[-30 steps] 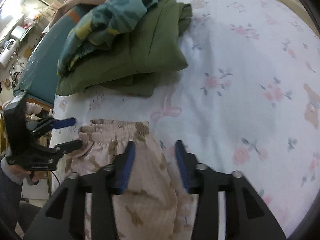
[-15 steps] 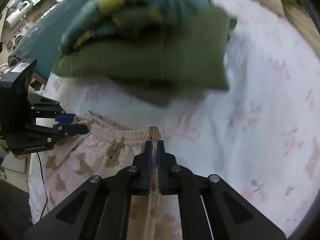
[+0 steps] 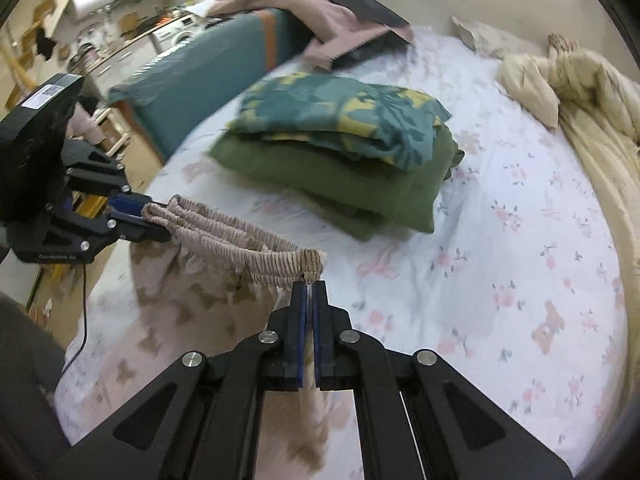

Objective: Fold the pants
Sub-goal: 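Grasp the waistband with the left gripper while the right gripper grasps its other end, then fold the waistband over toward the hems with both grippers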

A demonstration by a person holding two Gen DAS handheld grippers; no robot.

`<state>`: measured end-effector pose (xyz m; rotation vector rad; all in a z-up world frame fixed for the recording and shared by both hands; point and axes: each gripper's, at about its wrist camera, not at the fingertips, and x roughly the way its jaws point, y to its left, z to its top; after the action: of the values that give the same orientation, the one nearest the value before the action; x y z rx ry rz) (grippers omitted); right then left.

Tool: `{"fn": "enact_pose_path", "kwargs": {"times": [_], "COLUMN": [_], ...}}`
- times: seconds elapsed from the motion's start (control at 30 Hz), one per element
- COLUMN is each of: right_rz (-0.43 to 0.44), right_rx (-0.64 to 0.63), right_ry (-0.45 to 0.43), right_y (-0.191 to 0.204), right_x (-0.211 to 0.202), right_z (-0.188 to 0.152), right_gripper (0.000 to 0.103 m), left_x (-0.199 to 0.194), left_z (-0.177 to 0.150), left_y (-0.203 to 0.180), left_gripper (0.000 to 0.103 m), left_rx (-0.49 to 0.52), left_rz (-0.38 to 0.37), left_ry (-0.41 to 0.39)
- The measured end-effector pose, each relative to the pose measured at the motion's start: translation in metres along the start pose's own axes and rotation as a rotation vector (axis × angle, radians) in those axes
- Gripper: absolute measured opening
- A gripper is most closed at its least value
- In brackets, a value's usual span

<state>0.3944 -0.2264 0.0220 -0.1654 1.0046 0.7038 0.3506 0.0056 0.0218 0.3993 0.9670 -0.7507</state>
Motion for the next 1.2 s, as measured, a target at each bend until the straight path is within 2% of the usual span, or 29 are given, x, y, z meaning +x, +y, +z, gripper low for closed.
{"fn": "enact_pose_path", "kwargs": {"times": [0.23, 0.37, 0.43, 0.53, 0.63, 0.73, 0.83, 0.87, 0.9, 0.93, 0.97, 1.03, 1.07, 1.1, 1.17, 1.2], "right_rz": [0.007, 0.009, 0.014, 0.026, 0.041, 0.056, 0.103, 0.101, 0.099, 0.094, 0.09, 0.101, 0.113, 0.122, 0.087, 0.073], "right_rx": [-0.01, -0.014, -0.025, -0.044, -0.067, -0.089, -0.068, -0.072, -0.077, -0.087, -0.096, -0.099, -0.09, -0.076, -0.022, 0.045], "right_ry": [-0.05, -0.047, -0.026, 0.046, 0.15, 0.262, 0.416, 0.453, 0.513, 0.537, 0.546, 0.552, 0.545, 0.522, 0.417, 0.365], "right_y": [0.059, 0.092, 0.111, 0.141, 0.162, 0.175, 0.18, 0.182, 0.182, 0.182, 0.183, 0.177, 0.173, 0.167, 0.153, 0.145], "right_x": [-0.068, -0.093, -0.1, -0.095, -0.073, -0.048, -0.025, -0.02, -0.014, -0.013, -0.015, -0.026, -0.032, -0.038, -0.051, -0.053], "right_z": [-0.058, -0.098, -0.123, -0.164, -0.197, -0.222, -0.242, -0.247, -0.253, -0.256, -0.257, -0.252, -0.248, -0.242, -0.228, -0.222], "right_gripper": [0.001, 0.001, 0.001, 0.001, 0.001, 0.001, 0.002, 0.008, 0.008, 0.008, 0.008, 0.008, 0.008, 0.008, 0.008, 0.009], "left_x": [-0.066, -0.096, -0.101, -0.095, -0.069, -0.051, -0.039, -0.035, -0.03, -0.029, -0.031, -0.037, -0.039, -0.045, -0.053, -0.051], "left_z": [-0.042, -0.082, -0.098, -0.13, -0.163, -0.182, -0.198, -0.204, -0.209, -0.211, -0.212, -0.21, -0.209, -0.201, -0.187, -0.178], "left_y": [-0.083, -0.137, -0.156, -0.188, -0.213, -0.228, -0.243, -0.246, -0.246, -0.244, -0.242, -0.23, -0.225, -0.215, -0.199, -0.189], "left_gripper": [0.008, 0.008, 0.008, 0.008, 0.008, 0.009, 0.013, 0.015, 0.016, 0.016, 0.019, 0.05, 0.053, 0.053, 0.053, 0.053], "left_rx": [0.135, 0.213, 0.236, 0.278, 0.313, 0.259, 0.261, 0.257, 0.248, 0.242, 0.235, 0.174, 0.147, 0.106, 0.016, -0.055], "left_rz": [0.028, 0.03, 0.013, 0.013, -0.003, -0.057, -0.071, -0.086, -0.088, -0.089, -0.094, -0.147, -0.168, -0.182, -0.167, -0.143], "left_ry": [-0.061, -0.078, -0.061, 0.009, 0.137, 0.234, 0.309, 0.355, 0.393, 0.405, 0.416, 0.451, 0.455, 0.421, 0.334, 0.289]}}
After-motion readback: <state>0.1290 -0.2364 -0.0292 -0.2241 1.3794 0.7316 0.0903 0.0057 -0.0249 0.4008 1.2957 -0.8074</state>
